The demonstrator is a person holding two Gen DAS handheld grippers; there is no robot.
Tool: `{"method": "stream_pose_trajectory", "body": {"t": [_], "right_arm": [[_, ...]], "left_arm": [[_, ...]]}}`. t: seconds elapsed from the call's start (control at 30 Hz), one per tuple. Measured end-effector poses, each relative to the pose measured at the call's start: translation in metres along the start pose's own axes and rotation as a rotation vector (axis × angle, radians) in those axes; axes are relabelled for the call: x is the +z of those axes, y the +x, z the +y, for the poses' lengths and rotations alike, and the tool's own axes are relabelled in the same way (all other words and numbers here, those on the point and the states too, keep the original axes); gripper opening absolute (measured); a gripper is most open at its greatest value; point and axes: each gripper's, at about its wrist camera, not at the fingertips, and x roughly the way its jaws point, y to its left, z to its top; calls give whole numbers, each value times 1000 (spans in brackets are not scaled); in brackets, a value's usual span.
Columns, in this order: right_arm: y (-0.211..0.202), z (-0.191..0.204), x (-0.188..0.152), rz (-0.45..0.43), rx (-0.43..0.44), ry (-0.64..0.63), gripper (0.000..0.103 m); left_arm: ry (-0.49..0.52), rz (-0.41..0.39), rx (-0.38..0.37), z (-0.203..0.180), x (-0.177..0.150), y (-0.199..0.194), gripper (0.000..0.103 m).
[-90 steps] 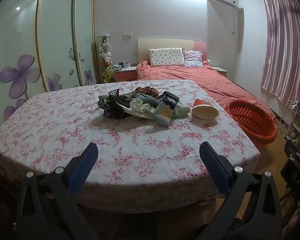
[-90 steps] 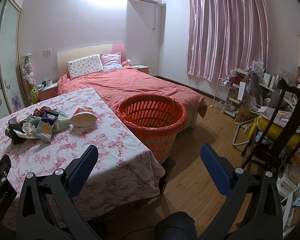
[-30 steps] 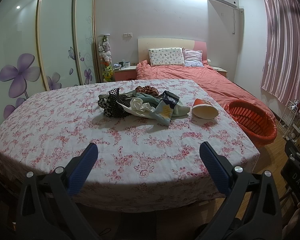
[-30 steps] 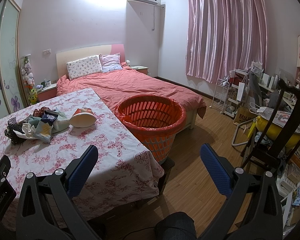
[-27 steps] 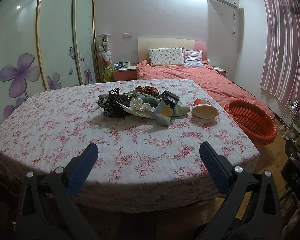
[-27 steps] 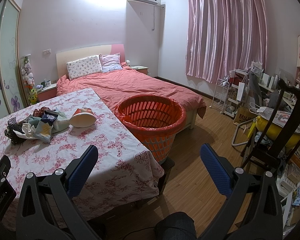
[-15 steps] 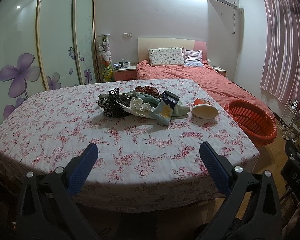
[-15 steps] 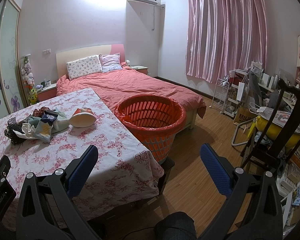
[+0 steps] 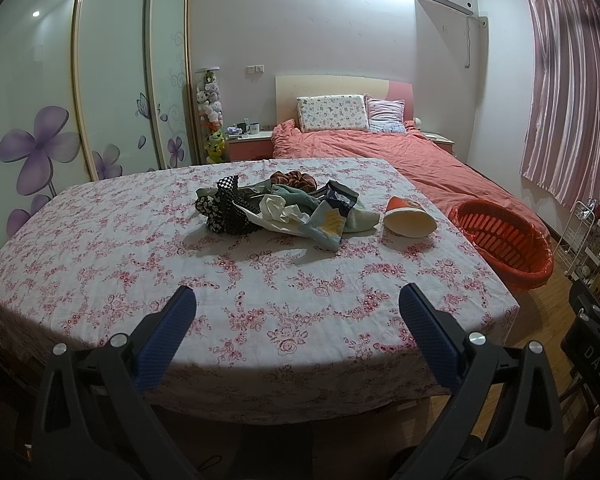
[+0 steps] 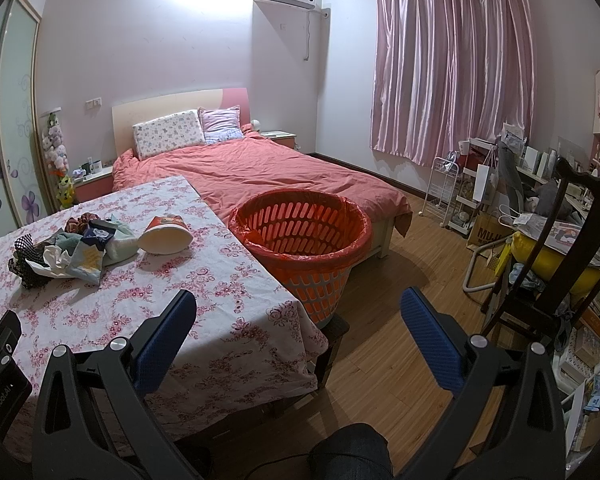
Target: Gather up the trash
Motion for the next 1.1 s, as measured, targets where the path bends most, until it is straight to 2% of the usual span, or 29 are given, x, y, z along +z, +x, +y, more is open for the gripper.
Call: {"method": "stream_pose_trajectory", "body": {"t": [0.53,0.83,1.1], "right_arm": [[4,6,-1,1,-4,-7,101],[18,22,2,19,11,-49,101],[46,41,9,67,81,-80,101]], "left_arm": [[-2,8,1,0,0,1,99],[-20,44,19,8,4,31,99],[-55,106,33,27,9,68,99]]}}
